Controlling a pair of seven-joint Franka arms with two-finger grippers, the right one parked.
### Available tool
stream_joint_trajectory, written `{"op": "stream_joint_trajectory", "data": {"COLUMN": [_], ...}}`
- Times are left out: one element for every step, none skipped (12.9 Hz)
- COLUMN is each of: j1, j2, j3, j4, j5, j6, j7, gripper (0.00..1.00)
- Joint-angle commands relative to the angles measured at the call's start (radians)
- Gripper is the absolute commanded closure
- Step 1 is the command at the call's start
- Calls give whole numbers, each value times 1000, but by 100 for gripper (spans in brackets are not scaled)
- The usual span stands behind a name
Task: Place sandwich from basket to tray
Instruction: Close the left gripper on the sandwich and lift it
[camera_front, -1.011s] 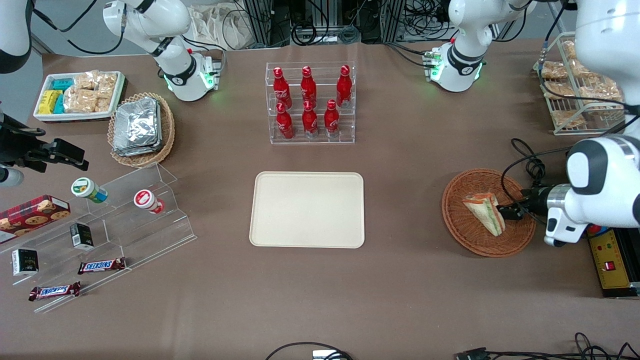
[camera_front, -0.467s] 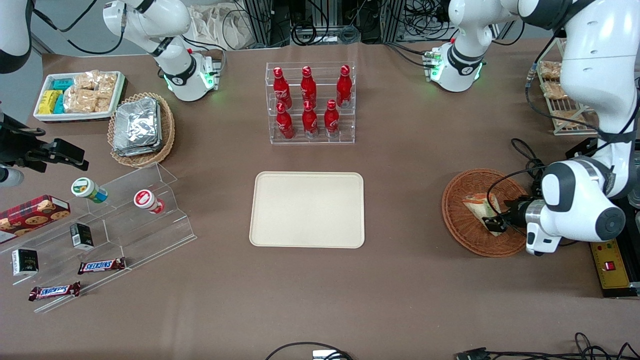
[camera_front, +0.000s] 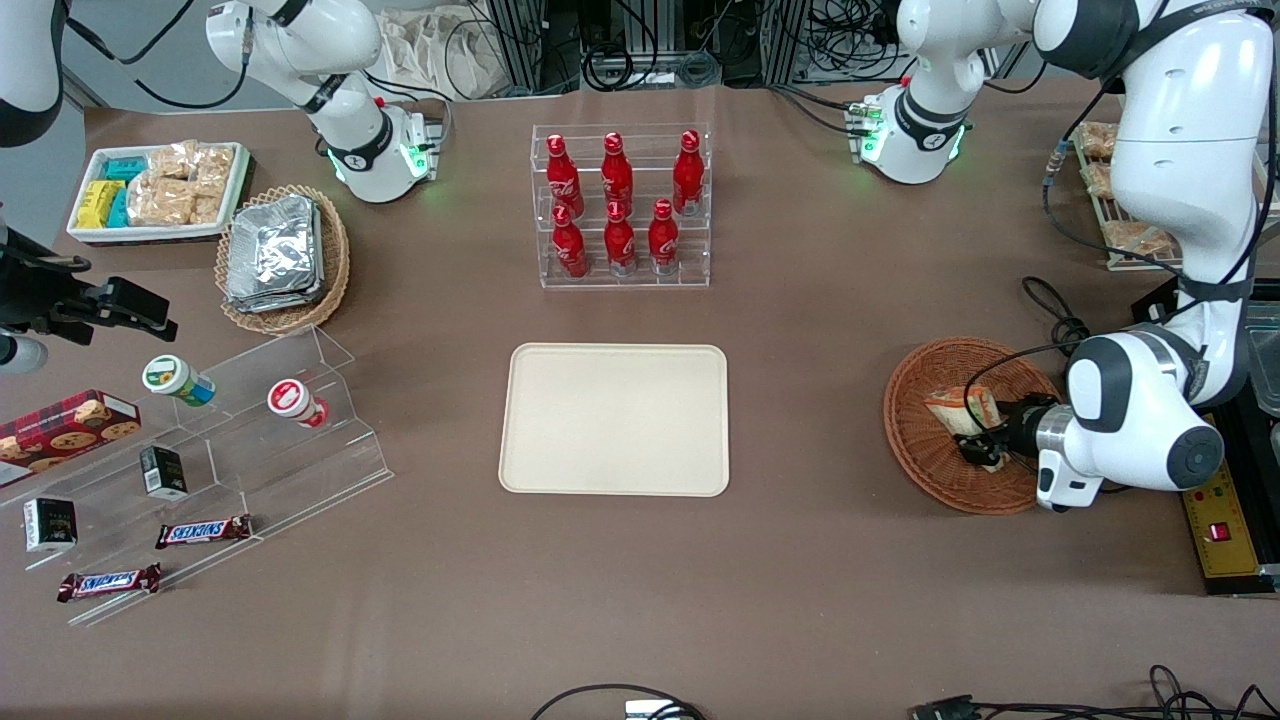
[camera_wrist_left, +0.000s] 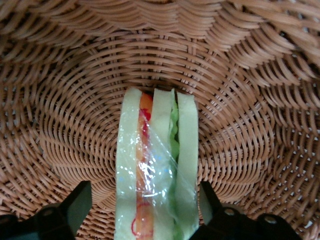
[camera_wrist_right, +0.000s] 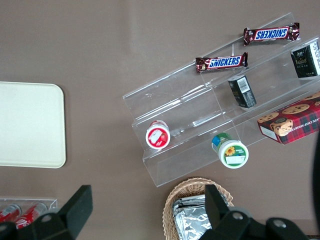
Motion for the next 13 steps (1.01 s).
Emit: {"op": "stream_joint_trajectory", "data": {"j1": [-7, -13, -17, -20, -33, -49, -60, -76, -94, -112, -132, -151, -177], "j2": [4, 1, -5, -23, -41, -67, -92, -115, -124, -123, -123, -121, -124], "j3": [-3, -3, -3, -6, -6, -6, -6, -6, -6, -6, -6, -6, -6], "j4": [21, 21, 19, 21, 22, 27, 30, 53, 99, 161, 217, 252, 271], "j5": [-4, -3, -1, -1, -1, -1, 0, 3, 3, 3, 2, 2, 2], "j6": [-9, -7, -9, -13, -17, -20, -36, -65, -120, -186, -239, -265, -268], "j7": [-18, -18, -15, -17, -17, -20, -18, -12, -11, -9, -6, -6, -6], "gripper": [56, 73, 84, 86, 87, 87, 90, 90, 90, 89, 89, 89, 89]}}
